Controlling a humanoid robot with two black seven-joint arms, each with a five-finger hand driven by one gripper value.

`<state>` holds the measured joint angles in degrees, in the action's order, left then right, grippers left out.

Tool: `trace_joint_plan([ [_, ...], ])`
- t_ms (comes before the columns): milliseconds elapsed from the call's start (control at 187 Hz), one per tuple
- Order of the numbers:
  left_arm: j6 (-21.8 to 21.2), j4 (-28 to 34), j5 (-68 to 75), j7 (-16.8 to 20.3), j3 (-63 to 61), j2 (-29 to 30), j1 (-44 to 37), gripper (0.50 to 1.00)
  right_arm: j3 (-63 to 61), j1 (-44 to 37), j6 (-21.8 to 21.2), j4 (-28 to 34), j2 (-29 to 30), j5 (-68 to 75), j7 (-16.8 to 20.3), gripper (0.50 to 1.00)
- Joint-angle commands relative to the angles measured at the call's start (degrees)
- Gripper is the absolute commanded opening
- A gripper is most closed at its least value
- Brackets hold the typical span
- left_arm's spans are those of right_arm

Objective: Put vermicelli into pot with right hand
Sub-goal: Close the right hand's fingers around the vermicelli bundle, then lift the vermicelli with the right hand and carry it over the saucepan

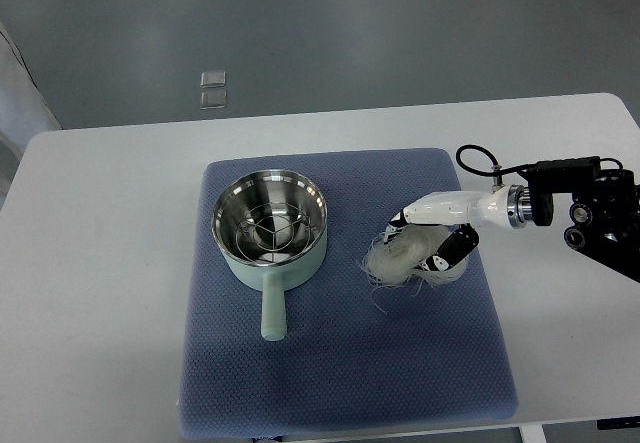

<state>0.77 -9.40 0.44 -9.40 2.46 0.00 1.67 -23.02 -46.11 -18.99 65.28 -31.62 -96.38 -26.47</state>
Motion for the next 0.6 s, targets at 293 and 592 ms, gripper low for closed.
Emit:
trace_joint_plan([
  [293, -0.1, 0.0, 0.0, 0.0, 0.0, 0.0, 0.0, 1.000, -6.4, -3.8, -1.3, 0.0, -0.8, 4.4, -0.3, 0.549],
  [592, 0.0, 0.0, 0.0, 0.0, -0.1, 0.0, 0.0, 1.000, -6.4, -11.7, -2.5, 0.0, 0.2, 7.3, 0.0, 0.549],
])
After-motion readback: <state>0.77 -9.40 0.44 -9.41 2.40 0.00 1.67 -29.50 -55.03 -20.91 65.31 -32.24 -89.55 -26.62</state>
